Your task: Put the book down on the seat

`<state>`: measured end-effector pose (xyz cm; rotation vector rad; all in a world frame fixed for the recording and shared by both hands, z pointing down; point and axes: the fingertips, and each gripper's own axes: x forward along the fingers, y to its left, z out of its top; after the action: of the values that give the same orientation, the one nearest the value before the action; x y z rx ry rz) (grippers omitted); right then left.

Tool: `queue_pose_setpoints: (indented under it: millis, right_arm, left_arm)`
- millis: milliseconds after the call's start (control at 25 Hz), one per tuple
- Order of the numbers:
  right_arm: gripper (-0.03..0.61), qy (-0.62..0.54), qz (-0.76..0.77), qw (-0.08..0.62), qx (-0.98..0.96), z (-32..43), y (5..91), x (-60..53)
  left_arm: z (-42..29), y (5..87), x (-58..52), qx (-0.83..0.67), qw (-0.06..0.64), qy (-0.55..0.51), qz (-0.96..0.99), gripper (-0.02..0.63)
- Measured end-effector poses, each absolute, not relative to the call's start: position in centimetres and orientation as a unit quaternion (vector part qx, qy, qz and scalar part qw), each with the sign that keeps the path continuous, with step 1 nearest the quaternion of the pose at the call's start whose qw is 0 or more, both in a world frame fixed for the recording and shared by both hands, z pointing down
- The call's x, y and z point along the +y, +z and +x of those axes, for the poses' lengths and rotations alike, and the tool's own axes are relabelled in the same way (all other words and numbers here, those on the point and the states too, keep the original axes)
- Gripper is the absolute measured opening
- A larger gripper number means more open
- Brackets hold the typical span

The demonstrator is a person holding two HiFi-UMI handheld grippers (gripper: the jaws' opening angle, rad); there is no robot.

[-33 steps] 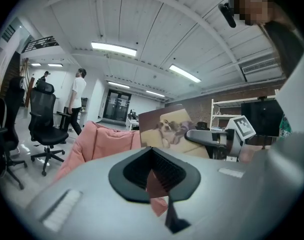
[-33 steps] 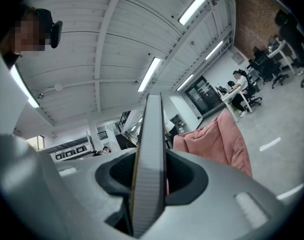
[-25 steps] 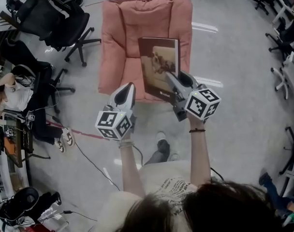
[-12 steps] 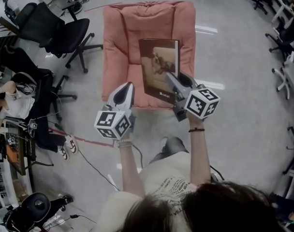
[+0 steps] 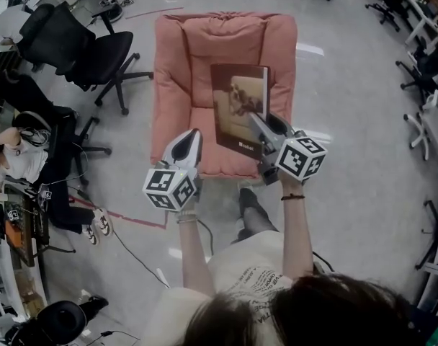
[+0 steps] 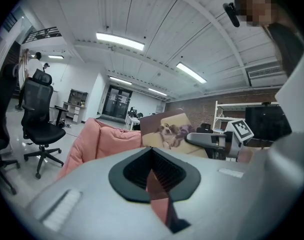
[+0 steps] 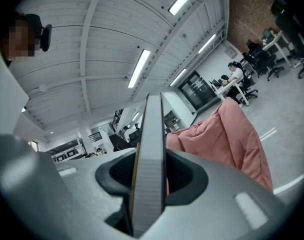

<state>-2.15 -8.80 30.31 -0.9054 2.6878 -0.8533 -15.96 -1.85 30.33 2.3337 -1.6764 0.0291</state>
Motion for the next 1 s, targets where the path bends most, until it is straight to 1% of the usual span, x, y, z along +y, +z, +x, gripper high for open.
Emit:
queue_pose_setpoints:
  millis: [120, 640, 800, 1000]
  right_arm:
    - [0.15, -0.285, -0.302, 0.088, 0.905, -3.3, 29.9, -11.5]
    - [0.15, -0.304, -0.278, 0.058, 0.909, -7.4, 31.4, -21.3]
    - [0.15, -0.314, -0.265, 0.044, 0.911, -9.9, 32.6, -24.0]
    - [0.15, -0.329, -0.25, 0.028, 0.91, -11.0, 34.6, -26.6]
  left_arm:
    - [-16.9, 30.1, -4.6, -0.58, 0.13, 0.005, 0.804, -0.009]
    - [-19.9, 31.4, -13.4, -0.586, 0.161, -0.005, 0.794, -0.009]
    - [-21.7, 32.4, -15.9, -0.595, 0.171, -0.002, 0.786, -0.009]
    - [-22.0, 33.8, -19.0, -0.602, 0.183, 0.002, 0.777, -0.009]
